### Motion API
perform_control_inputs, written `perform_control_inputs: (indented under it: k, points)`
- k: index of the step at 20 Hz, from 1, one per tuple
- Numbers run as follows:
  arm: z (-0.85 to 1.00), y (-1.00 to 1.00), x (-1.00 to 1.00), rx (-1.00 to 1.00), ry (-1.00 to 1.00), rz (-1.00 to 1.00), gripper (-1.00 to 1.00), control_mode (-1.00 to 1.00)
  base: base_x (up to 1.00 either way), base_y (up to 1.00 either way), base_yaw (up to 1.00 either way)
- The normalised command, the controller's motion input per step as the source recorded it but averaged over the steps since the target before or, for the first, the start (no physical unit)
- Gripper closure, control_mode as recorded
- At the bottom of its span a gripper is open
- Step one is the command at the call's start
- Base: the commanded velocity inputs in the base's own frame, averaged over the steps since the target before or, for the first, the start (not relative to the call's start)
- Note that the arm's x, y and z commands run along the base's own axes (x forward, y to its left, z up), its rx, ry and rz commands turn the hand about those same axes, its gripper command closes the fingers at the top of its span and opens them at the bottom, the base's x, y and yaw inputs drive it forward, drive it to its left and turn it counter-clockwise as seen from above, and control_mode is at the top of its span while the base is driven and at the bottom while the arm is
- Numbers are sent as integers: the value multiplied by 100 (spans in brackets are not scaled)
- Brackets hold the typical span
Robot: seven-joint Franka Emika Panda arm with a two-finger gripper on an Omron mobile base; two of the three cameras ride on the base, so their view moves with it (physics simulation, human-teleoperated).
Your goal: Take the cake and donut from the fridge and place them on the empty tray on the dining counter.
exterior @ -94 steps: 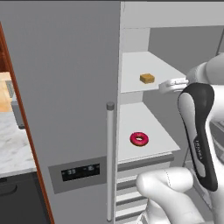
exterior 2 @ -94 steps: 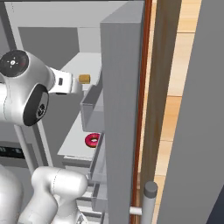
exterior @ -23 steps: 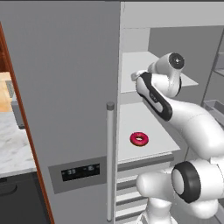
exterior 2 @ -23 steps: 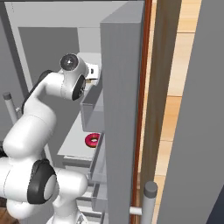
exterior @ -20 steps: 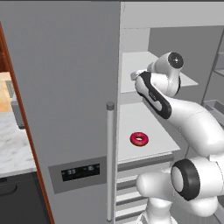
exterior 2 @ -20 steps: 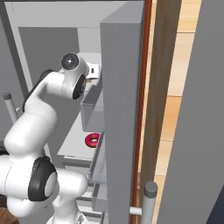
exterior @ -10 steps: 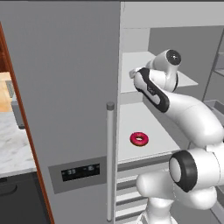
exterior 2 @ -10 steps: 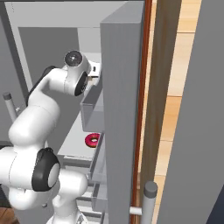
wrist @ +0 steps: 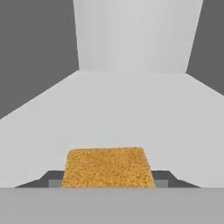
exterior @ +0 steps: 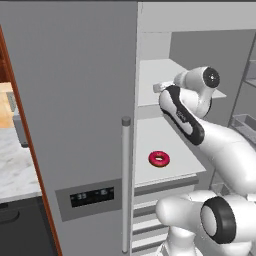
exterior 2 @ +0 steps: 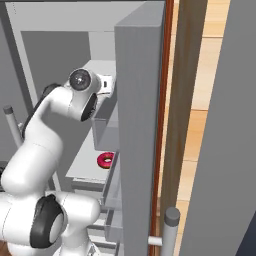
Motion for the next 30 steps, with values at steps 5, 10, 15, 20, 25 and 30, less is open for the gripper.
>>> perform_control_inputs:
  k: [5, 10, 15, 20, 25, 30]
  points:
    - [58, 0, -100, 3, 11, 0, 100, -100, 0, 0, 0]
    - [96, 0, -100, 5, 25, 0, 100, -100, 0, 0, 0]
    - [25, 0, -100, 0, -6, 0, 100, -100, 0, 0, 0]
    - [-1, 0, -100, 0, -24, 0, 100, -100, 0, 0, 0]
    - [-2, 0, -100, 1, -8, -7, 100, -100, 0, 0, 0]
    - [0, 7, -91, 1, 7, -5, 100, -100, 0, 0, 0]
